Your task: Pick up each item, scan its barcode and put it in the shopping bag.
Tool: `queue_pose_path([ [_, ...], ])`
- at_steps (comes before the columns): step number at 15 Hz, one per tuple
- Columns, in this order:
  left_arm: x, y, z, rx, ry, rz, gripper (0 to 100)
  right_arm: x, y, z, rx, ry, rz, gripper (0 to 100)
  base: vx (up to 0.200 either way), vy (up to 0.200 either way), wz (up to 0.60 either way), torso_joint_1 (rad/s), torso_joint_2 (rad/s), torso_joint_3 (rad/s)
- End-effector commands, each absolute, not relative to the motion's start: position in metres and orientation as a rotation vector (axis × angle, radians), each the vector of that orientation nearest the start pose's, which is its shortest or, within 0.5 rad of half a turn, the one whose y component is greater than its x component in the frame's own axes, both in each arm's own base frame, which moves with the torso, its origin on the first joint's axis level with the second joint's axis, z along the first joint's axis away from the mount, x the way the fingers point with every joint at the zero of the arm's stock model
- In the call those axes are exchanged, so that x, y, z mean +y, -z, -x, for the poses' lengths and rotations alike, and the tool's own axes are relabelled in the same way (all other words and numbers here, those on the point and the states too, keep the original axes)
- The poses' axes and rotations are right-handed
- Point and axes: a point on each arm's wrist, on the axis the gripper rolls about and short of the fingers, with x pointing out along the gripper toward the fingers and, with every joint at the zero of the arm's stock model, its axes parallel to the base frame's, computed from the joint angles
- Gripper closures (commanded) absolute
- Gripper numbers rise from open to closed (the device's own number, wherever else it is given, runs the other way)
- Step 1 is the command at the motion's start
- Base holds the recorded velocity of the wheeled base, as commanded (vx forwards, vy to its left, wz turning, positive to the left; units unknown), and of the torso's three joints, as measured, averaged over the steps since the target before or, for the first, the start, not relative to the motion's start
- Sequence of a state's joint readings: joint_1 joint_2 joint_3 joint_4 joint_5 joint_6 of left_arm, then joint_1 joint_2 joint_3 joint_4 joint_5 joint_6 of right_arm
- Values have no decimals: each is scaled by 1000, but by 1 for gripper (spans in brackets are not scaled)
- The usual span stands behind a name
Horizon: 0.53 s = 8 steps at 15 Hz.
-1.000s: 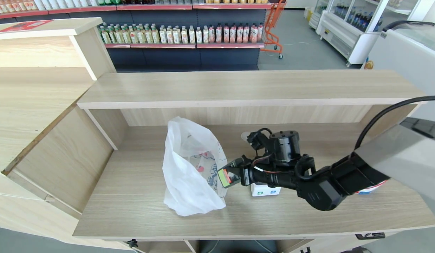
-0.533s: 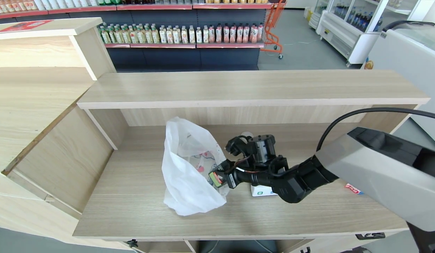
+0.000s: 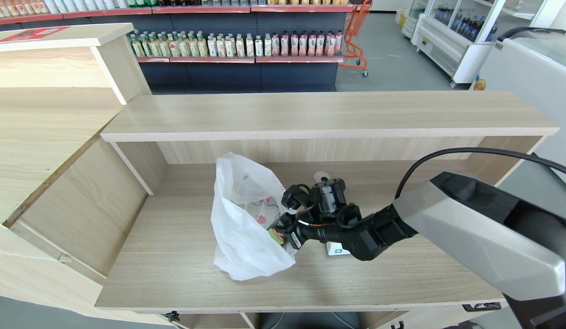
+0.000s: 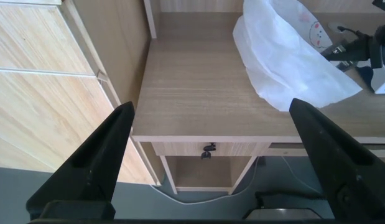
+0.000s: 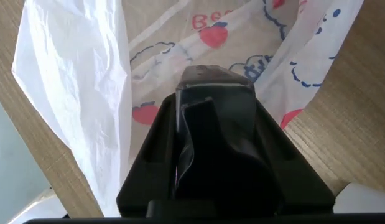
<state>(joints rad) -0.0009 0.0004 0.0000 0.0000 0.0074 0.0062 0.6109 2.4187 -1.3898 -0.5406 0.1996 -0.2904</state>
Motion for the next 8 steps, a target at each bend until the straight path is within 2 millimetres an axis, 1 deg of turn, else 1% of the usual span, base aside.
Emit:
queue_pose_path([
  [1, 0, -75, 23, 0, -8, -6, 0, 271, -41, -383, 377, -856, 379, 100, 0, 0, 0, 0, 0, 0],
  [2, 0, -75, 23, 0, -6, -6, 0, 271, -45, -383, 373, -857, 379, 100, 0, 0, 0, 0, 0, 0],
  [4, 0, -75, 23, 0, -6, -6, 0, 265, -62, -375, 434, -868, 398, 100, 0, 0, 0, 0, 0, 0],
  [5, 0, -75, 23, 0, -6, -8, 0, 267, -66, -377, 429, -867, 391, 100, 0, 0, 0, 0, 0, 0],
  [6, 0, -75, 23, 0, -6, -8, 0, 271, -68, -381, 413, -866, 377, 100, 0, 0, 0, 0, 0, 0],
  [8, 0, -75, 23, 0, -8, -8, 0, 288, -72, -384, 371, -867, 293, 100, 0, 0, 0, 0, 0, 0],
])
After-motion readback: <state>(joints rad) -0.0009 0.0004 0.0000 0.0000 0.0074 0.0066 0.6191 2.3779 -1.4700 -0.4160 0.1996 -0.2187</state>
